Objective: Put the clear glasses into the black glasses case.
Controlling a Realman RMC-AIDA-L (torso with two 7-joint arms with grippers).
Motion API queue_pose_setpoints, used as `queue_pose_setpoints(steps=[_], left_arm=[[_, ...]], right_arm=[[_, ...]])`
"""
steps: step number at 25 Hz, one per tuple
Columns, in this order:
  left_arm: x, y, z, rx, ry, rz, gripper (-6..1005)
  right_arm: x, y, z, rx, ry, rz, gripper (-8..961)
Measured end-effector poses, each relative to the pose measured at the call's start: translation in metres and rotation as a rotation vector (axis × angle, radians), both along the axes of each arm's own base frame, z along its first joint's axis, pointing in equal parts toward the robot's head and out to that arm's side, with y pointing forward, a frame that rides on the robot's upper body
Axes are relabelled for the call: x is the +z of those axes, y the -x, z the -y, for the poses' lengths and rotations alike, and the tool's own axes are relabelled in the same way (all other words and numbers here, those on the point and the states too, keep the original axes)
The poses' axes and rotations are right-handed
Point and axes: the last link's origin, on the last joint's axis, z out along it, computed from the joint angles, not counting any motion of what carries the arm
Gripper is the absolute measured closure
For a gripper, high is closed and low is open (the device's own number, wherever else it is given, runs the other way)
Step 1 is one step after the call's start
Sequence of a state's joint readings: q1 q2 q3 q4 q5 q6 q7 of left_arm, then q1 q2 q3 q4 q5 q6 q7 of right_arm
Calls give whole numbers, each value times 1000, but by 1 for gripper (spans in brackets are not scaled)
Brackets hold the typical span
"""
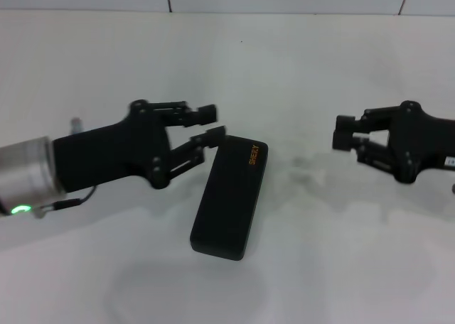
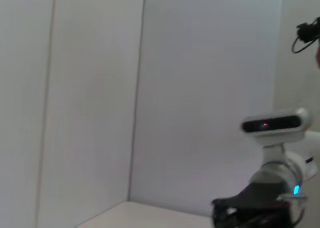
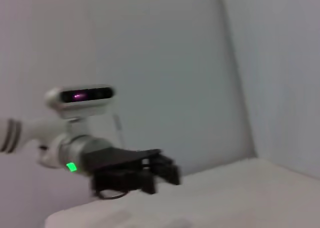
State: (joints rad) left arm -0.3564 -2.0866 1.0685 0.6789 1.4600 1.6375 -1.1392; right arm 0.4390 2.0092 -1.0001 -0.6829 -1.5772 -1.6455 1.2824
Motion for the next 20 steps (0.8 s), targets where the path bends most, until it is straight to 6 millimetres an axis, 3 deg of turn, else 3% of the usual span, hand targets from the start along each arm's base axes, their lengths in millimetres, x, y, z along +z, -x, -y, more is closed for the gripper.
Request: queue_pose_setpoints(steps=[5, 14, 20], left_arm=[[15, 13, 12, 47, -33, -14, 634], [27, 38, 29, 117, -32, -48, 259], [29, 42, 41, 109, -38, -34, 257]], right_arm=[[-4, 9, 9, 145, -2, 16, 655], [-9, 22, 7, 228, -18, 34, 447], [-12, 24, 8, 260, -19, 37, 293]])
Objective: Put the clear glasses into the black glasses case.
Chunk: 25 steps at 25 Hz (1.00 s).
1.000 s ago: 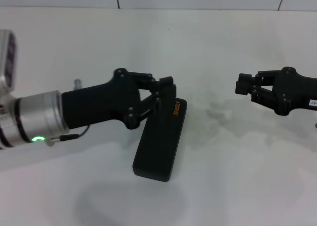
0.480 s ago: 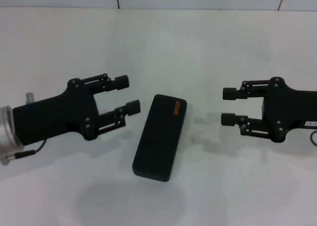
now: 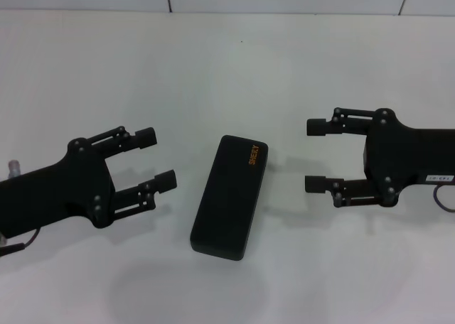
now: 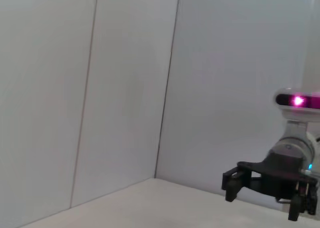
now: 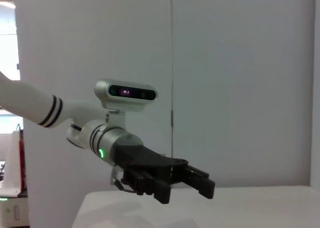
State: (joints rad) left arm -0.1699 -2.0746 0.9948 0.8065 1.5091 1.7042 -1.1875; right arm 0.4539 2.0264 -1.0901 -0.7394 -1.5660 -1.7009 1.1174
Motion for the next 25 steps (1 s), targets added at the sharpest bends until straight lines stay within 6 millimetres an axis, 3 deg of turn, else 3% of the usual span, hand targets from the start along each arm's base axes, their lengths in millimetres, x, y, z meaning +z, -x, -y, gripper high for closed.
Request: queue_pose_setpoints(steps=[3, 25], left_arm=[[0, -1, 3, -11, 6, 9, 256], [-2, -1, 9, -29, 40, 6, 255]], right_arm=[[-3, 2, 3, 29, 4, -3, 194], [-14, 3, 8, 36, 49, 14, 201]])
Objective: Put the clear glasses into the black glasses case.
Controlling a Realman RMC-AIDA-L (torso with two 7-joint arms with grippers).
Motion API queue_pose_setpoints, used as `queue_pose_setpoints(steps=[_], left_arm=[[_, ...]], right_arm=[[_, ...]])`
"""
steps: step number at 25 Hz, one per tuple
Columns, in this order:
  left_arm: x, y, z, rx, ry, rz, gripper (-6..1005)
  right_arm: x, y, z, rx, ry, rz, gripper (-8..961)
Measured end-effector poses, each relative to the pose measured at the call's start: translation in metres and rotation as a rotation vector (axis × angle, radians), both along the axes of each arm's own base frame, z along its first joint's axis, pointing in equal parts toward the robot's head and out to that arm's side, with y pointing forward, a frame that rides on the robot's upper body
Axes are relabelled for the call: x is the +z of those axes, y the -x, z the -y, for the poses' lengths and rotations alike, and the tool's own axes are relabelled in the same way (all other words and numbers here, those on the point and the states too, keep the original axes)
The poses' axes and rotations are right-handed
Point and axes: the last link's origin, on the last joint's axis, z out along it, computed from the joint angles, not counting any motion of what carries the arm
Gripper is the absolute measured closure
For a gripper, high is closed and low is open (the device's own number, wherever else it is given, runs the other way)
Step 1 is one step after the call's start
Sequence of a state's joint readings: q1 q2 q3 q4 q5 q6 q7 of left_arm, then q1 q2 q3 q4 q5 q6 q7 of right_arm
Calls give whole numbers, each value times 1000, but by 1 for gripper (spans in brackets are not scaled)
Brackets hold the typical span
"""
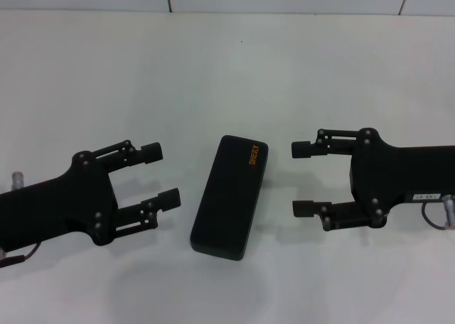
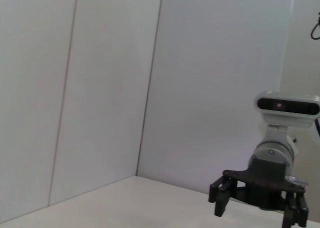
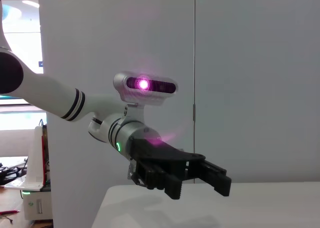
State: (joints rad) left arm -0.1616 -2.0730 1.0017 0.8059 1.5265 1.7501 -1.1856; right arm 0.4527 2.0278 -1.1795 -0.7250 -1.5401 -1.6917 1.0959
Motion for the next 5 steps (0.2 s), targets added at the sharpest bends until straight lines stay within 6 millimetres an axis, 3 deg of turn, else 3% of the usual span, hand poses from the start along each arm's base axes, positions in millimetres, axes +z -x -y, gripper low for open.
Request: queue_pose_setpoints(steps=[5], left_arm=[[0, -1, 0, -12, 5, -1, 255]], right_arm=[[-1, -1, 2, -2, 8, 3, 201]])
